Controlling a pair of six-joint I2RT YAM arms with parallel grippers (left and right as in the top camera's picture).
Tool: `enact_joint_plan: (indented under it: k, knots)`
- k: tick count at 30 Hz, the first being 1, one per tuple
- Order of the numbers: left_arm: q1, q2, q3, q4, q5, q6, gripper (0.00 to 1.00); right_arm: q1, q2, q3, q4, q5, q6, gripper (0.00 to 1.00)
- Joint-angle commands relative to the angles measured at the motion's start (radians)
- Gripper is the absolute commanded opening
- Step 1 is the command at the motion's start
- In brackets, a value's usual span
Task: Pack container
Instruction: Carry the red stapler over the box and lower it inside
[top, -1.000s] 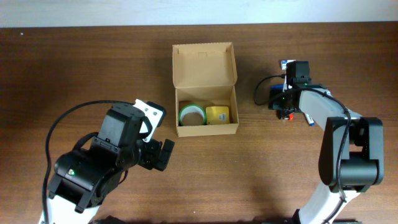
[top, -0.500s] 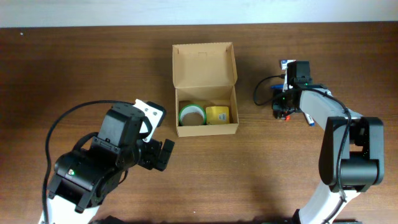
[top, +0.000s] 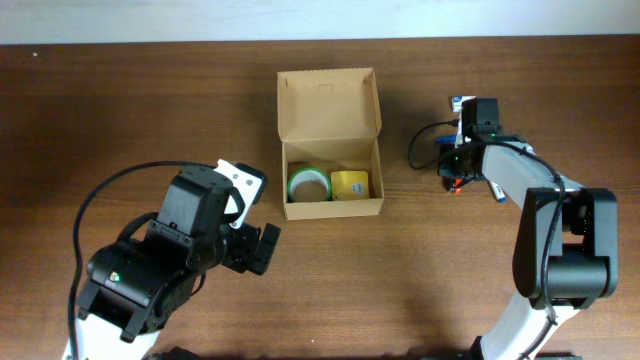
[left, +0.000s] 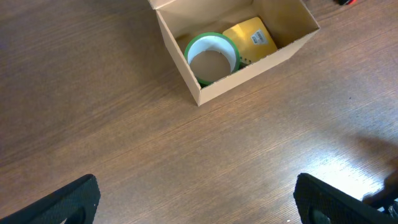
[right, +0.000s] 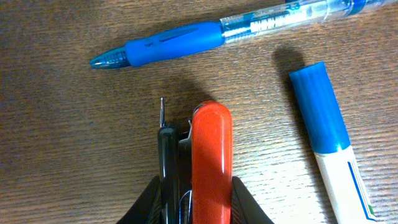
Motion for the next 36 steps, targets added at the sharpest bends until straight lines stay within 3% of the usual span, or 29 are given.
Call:
enact_joint_plan:
  k: [1, 11, 24, 36]
  knots:
    - [0.002, -0.012, 0.018, 0.003, 0.015, 0.016, 1.00, -0.010, 0.034, -0.009, -0.023, -0.041, 0.001, 0.22]
    - [0.002, -0.012, 0.018, 0.003, 0.015, 0.016, 1.00, -0.010, 0.032, 0.068, -0.093, -0.090, 0.006, 0.14]
    - [0.002, -0.012, 0.018, 0.003, 0.015, 0.016, 1.00, 0.003, -0.032, 0.403, -0.410, -0.148, 0.008, 0.13]
    - [0.002, -0.012, 0.018, 0.003, 0.015, 0.016, 1.00, 0.216, -0.188, 0.571, -0.566, -0.178, 0.004, 0.13]
